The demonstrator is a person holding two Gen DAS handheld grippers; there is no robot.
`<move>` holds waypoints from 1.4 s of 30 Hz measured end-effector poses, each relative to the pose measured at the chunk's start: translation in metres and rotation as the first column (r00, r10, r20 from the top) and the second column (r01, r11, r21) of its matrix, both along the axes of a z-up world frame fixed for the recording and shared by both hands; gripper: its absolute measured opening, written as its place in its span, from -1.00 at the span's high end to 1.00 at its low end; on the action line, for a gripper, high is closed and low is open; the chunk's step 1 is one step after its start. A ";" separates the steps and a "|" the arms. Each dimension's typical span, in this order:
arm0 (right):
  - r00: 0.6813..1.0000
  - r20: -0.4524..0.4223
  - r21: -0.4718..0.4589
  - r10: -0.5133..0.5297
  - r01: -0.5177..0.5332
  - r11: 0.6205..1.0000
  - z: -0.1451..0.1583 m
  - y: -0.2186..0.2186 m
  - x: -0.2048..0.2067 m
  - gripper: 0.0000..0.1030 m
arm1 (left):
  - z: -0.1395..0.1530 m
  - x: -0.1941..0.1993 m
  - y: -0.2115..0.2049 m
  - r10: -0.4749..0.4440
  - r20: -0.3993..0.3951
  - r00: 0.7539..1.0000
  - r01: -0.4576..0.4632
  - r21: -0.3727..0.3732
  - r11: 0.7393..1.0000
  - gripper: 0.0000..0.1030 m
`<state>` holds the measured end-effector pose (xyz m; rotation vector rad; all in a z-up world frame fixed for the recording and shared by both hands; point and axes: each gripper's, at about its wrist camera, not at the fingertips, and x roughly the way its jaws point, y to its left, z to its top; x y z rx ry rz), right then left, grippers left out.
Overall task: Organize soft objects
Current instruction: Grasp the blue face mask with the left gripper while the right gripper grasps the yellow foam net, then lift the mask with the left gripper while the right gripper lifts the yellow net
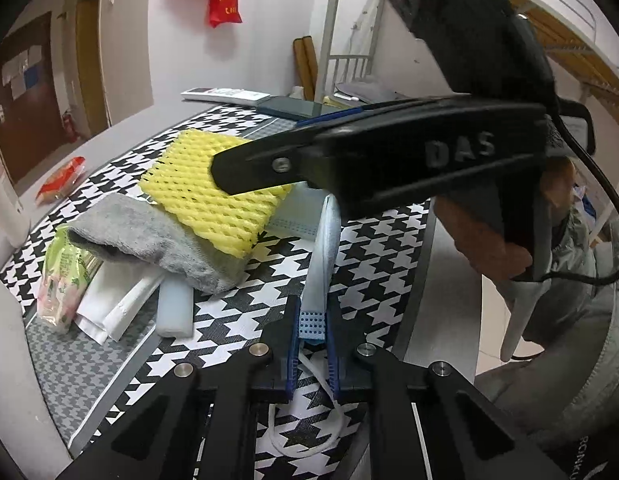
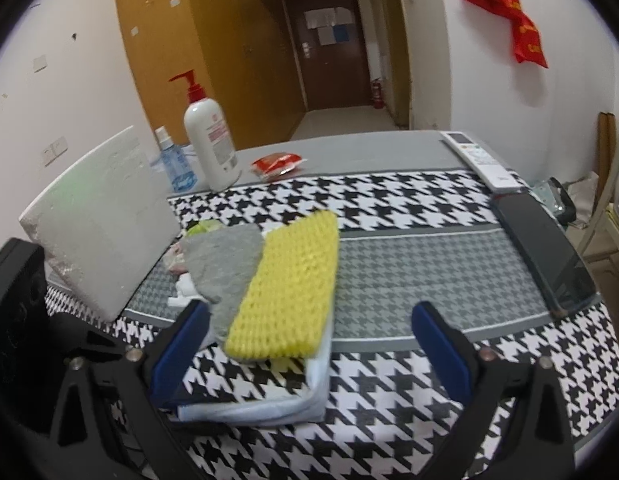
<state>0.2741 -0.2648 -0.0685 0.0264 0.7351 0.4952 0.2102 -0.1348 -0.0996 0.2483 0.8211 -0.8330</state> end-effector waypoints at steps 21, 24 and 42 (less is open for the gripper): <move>0.998 -0.059 -0.014 0.011 -0.011 1.000 -0.006 0.009 0.009 0.69 | 0.001 -0.001 0.010 0.025 0.007 1.000 -0.025 -0.026 0.999 0.75; 1.000 -0.024 0.007 -0.007 0.007 1.000 0.003 0.003 0.002 0.71 | 0.003 -0.004 0.010 0.024 0.015 1.000 -0.023 -0.029 0.999 0.76; 0.996 0.061 0.112 -0.058 0.051 0.992 0.043 -0.024 -0.019 0.72 | 0.016 -0.017 0.011 0.021 0.055 0.998 -0.017 -0.064 0.998 0.82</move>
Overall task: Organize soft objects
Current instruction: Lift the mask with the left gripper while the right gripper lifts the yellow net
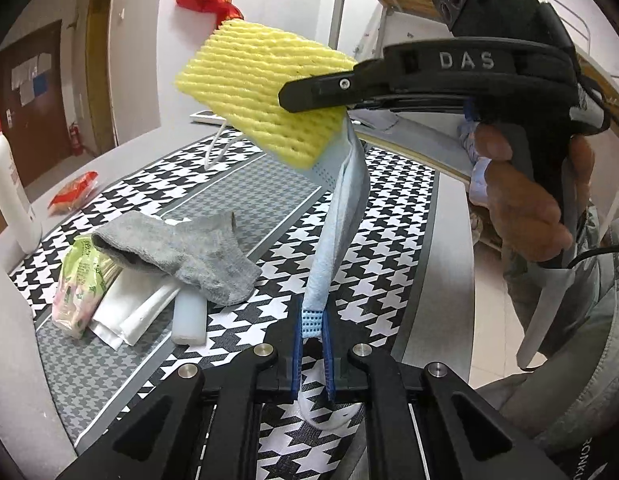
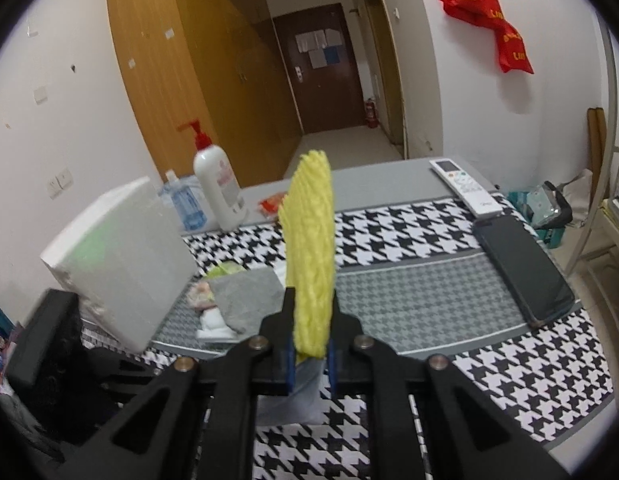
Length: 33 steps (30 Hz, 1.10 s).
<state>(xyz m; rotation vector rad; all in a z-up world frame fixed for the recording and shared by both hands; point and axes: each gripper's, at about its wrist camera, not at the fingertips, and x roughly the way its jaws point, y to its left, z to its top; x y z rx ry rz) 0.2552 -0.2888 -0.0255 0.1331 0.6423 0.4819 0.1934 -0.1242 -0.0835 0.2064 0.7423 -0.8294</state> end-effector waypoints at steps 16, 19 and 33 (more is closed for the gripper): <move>0.997 -0.075 -0.079 0.020 -0.026 0.997 -0.042 0.007 0.012 0.66 | -0.007 0.002 -0.007 -0.003 -0.006 1.000 0.003 0.051 0.999 0.77; 0.997 -0.066 -0.085 0.027 -0.033 0.996 -0.041 0.008 0.011 0.62 | -0.004 0.005 -0.006 0.019 0.002 1.000 -0.019 0.048 0.999 0.59; 0.994 -0.086 -0.026 0.074 -0.076 0.997 -0.046 0.007 0.010 0.62 | -0.005 0.000 -0.045 -0.019 0.018 1.000 0.017 0.130 0.991 0.12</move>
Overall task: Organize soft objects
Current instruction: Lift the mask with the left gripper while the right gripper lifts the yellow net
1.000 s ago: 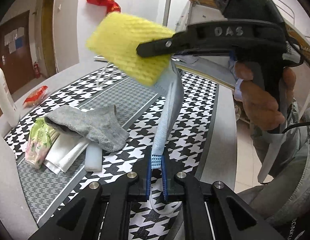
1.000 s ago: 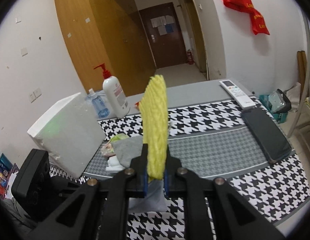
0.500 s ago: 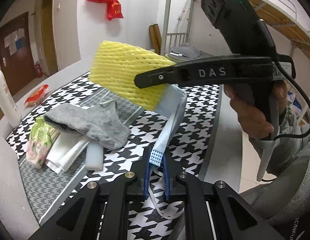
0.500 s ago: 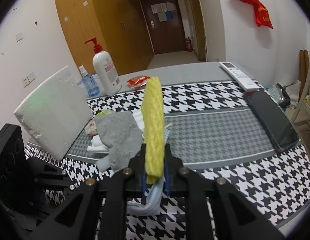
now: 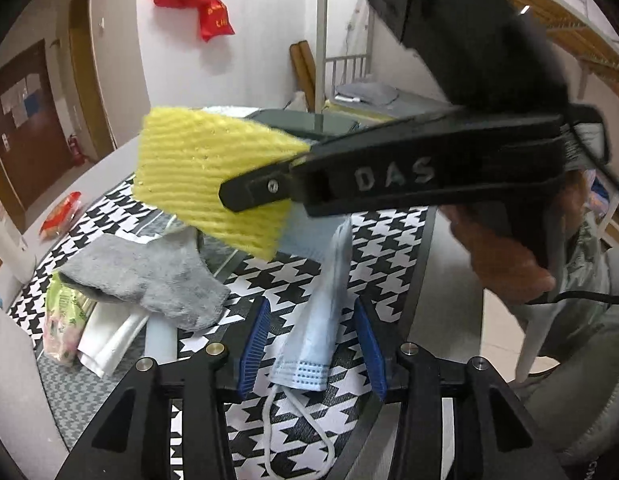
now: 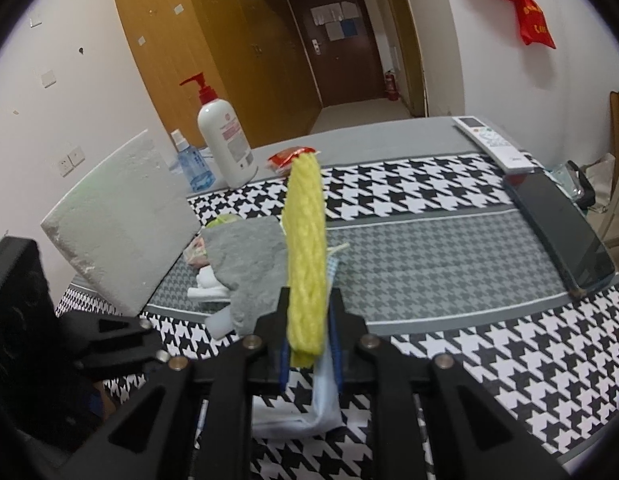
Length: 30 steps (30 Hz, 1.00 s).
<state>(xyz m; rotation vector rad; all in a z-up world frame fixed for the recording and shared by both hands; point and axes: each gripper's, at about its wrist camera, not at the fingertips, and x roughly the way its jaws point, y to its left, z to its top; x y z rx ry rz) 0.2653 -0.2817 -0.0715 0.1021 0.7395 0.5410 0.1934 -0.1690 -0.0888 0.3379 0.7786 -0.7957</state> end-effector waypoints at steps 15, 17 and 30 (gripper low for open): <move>1.000 -0.024 0.035 -0.008 0.009 0.999 0.000 -0.011 0.003 0.54 | -0.006 0.004 0.008 0.038 -0.006 0.999 -0.038 0.020 0.999 0.82; 0.999 -0.032 0.056 -0.004 0.006 0.998 0.001 -0.013 0.003 0.76 | -0.007 0.006 0.009 0.052 -0.012 0.999 -0.052 0.024 0.998 0.82; 0.993 0.085 0.152 -0.076 0.062 0.986 0.044 -0.034 -0.020 0.78 | 0.007 -0.008 0.021 0.094 0.026 0.995 -0.094 -0.007 0.996 0.82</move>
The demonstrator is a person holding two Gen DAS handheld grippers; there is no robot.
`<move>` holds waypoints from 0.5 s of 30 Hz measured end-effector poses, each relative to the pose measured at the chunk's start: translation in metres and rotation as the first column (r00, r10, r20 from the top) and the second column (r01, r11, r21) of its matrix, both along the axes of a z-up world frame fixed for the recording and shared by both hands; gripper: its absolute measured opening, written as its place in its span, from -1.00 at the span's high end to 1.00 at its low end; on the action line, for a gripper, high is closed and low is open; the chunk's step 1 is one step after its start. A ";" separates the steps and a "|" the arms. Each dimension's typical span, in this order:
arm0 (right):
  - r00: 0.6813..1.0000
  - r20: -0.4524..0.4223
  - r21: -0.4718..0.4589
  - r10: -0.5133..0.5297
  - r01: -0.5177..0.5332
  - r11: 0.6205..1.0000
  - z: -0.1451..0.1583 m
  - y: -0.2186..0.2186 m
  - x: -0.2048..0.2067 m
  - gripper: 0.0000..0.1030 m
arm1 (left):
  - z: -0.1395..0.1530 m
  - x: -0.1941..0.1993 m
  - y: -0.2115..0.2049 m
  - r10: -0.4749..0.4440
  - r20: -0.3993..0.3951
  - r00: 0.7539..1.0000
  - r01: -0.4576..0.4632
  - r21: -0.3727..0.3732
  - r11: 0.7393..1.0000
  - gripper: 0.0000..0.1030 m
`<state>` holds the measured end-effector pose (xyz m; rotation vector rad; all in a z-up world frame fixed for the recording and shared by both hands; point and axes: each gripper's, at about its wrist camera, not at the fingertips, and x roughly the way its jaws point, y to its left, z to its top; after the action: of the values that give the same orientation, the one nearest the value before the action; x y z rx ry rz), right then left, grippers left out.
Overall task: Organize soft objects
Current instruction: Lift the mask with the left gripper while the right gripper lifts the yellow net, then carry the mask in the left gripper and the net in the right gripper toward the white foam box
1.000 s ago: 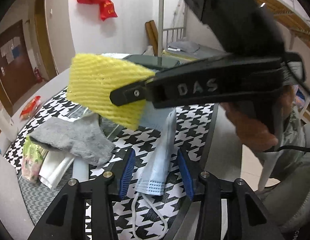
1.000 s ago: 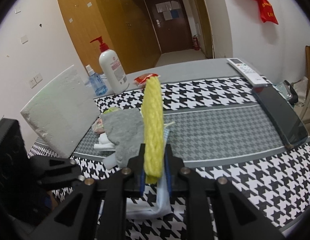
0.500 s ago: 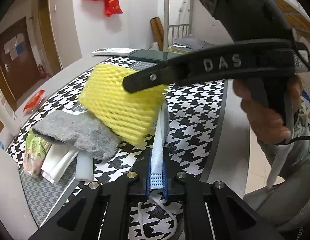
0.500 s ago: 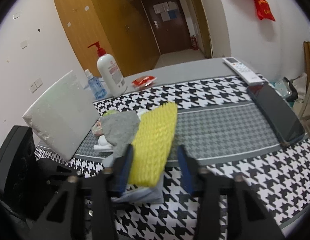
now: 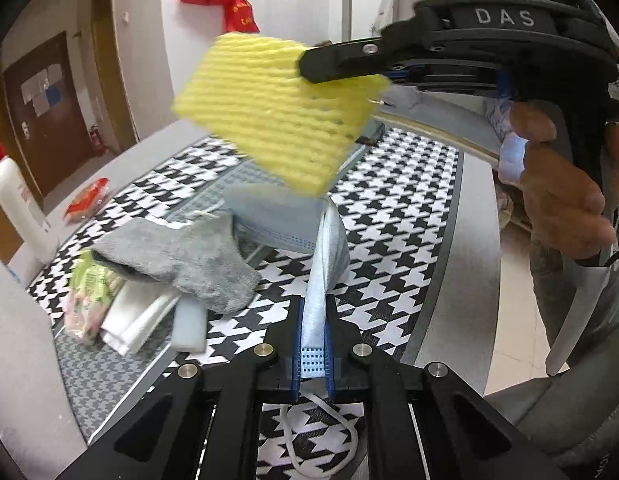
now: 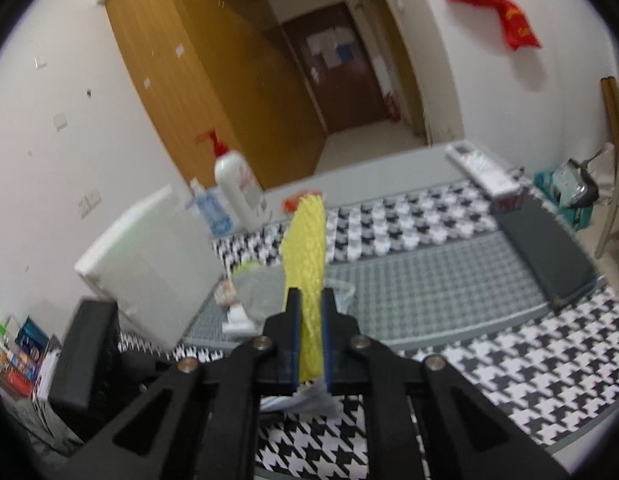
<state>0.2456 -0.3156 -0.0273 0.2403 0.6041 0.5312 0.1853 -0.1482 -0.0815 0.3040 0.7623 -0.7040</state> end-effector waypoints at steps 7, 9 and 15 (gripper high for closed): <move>0.996 0.045 -0.031 -0.075 0.077 0.997 0.007 -0.005 -0.009 0.78 | 0.022 -0.012 0.015 0.081 0.046 0.996 -0.077 -0.079 0.994 0.82; 0.995 0.040 -0.043 -0.087 0.089 0.995 0.006 -0.004 -0.010 0.78 | 0.028 -0.015 0.019 0.107 0.058 0.993 -0.101 -0.104 0.989 0.82; 0.988 0.073 -0.059 -0.138 0.143 0.988 0.011 -0.009 -0.022 0.78 | 0.051 -0.021 0.026 0.180 0.111 0.977 -0.158 -0.179 0.971 0.82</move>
<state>0.2239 -0.3246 -0.0160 0.2012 0.5324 0.3818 0.1647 -0.1225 -0.0304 0.1256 0.5955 -0.5776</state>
